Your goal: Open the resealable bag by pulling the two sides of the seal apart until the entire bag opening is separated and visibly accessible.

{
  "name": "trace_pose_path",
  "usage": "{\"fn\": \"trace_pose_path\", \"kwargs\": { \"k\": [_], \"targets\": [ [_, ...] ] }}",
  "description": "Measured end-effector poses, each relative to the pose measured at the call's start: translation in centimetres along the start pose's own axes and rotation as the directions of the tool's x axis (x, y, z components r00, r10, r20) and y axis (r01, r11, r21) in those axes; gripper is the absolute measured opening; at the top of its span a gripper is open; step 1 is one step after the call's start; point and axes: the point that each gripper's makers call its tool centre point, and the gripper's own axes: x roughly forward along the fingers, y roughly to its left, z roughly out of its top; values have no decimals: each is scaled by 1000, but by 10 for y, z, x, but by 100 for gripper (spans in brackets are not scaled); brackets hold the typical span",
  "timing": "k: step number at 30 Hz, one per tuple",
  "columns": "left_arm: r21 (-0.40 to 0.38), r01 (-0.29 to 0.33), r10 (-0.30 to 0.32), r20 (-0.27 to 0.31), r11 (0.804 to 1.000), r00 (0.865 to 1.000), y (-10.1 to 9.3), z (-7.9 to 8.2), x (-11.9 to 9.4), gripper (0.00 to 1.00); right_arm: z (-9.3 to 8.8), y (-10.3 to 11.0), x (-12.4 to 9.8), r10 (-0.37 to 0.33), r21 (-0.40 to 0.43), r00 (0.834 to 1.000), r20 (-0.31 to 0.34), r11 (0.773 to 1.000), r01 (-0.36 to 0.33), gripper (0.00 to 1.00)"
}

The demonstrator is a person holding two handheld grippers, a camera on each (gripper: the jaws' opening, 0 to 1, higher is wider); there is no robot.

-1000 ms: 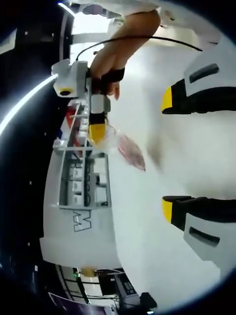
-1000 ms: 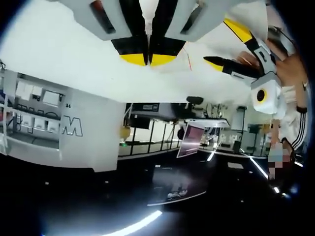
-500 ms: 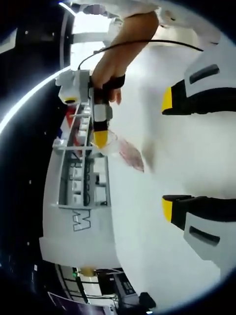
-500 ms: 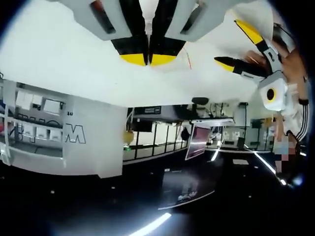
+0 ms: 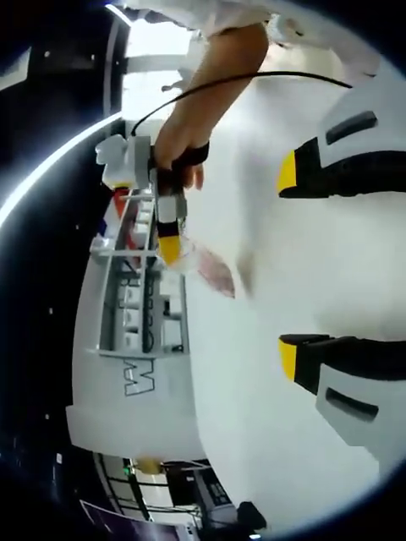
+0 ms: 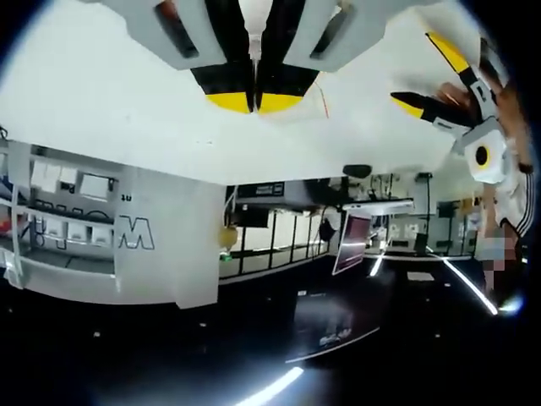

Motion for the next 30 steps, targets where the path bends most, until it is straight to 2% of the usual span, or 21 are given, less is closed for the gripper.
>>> {"fn": "trace_pose_path", "kwargs": {
  "k": [19,30],
  "targets": [
    [-6,-1,1,-3,1000,1000,9,1,3,65,3,-43,25,-41,19,999,-17,999,41,0],
    [-2,0,0,-10,1000,1000,8,0,3,65,1,-46,29,-44,28,999,-19,999,45,0]
  ]
}}
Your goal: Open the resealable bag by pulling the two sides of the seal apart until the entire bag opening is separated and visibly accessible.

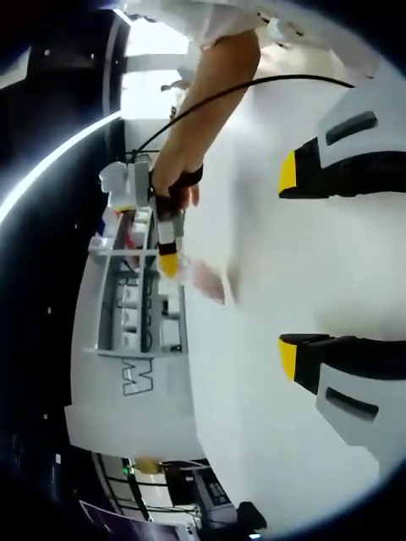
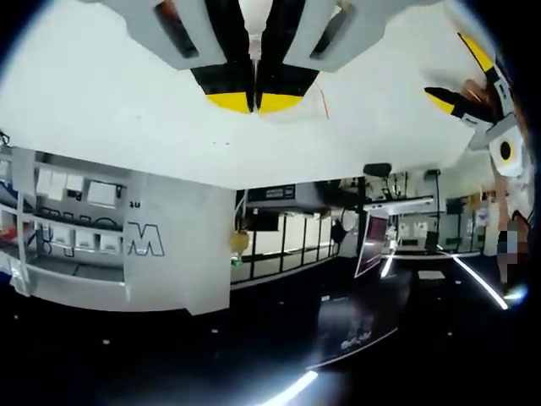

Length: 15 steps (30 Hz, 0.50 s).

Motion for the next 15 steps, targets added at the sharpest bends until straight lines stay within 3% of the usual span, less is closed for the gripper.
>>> {"fn": "trace_pose_path", "kwargs": {
  "k": [15],
  "targets": [
    [-2,4,-4,-4,1000,1000,-3,-1,-1,65,3,-5,0,-11,3,1000,0,1000,11,0]
  ]
}}
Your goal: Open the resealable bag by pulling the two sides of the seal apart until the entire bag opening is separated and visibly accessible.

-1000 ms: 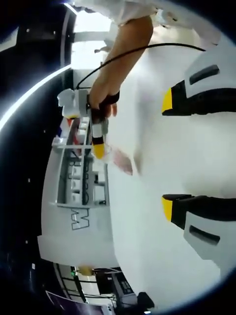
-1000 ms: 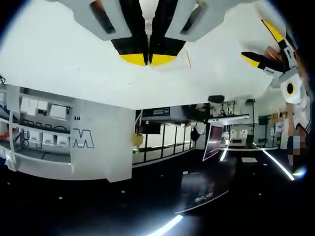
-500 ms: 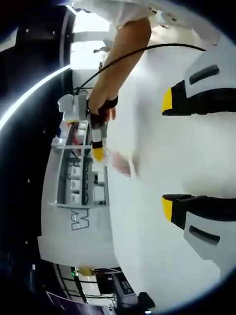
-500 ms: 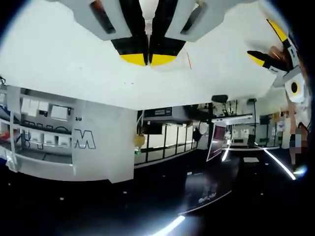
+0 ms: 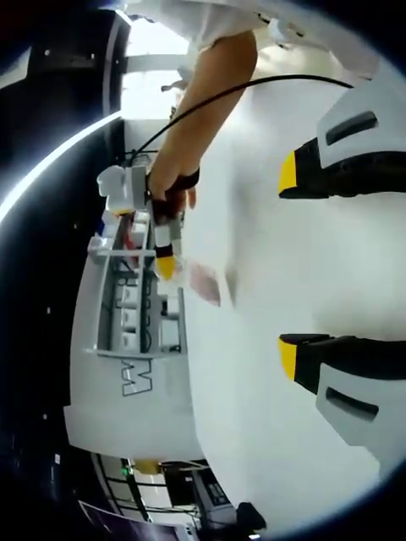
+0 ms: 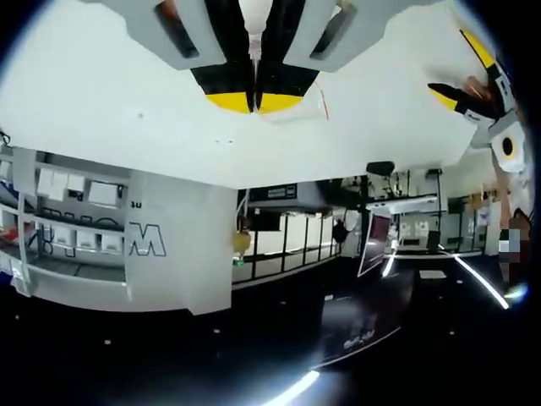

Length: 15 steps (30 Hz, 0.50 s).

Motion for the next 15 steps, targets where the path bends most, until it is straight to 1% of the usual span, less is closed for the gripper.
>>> {"fn": "trace_pose_path", "kwargs": {
  "k": [9,15],
  "targets": [
    [-1,1,-1,-1,1000,1000,-1,0,-1,64,-1,-4,2,-9,12,1000,-4,1000,9,0],
    [-3,1,-2,-3,1000,1000,-1,0,-1,64,2,-18,11,-16,10,1000,-8,1000,16,0]
  ]
}}
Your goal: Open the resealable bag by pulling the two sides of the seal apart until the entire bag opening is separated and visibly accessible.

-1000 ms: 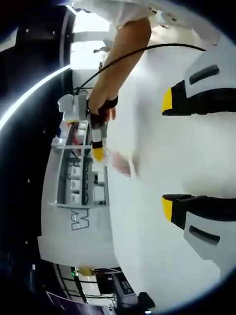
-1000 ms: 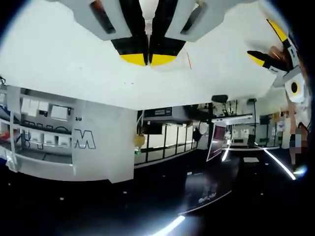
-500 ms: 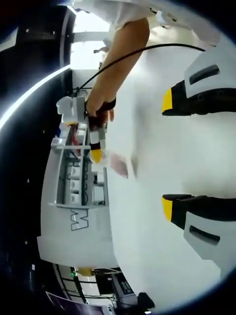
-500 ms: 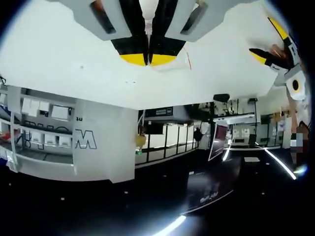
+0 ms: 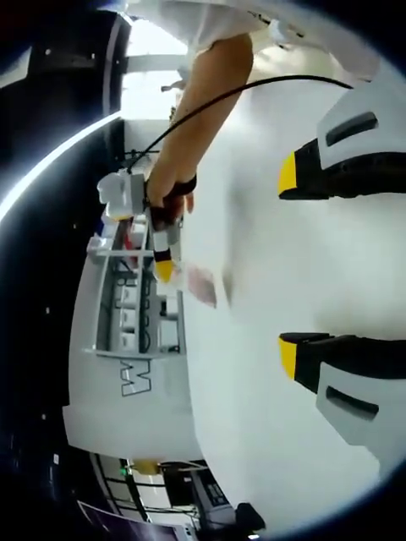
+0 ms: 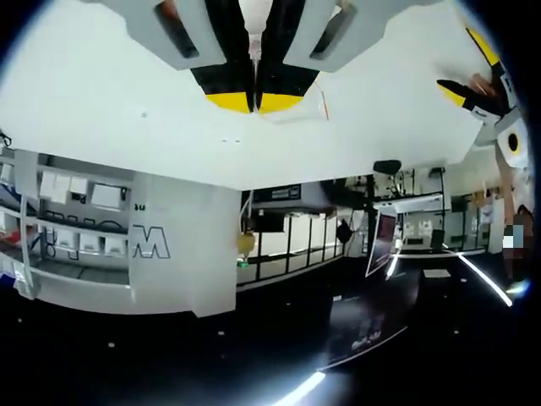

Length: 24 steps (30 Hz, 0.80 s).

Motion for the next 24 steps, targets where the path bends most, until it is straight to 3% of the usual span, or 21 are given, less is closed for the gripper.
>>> {"fn": "trace_pose_path", "kwargs": {
  "k": [24],
  "targets": [
    [3,1,-1,-9,1000,1000,0,-2,2,63,-16,-22,30,-57,43,997,-47,997,59,0]
  ]
}}
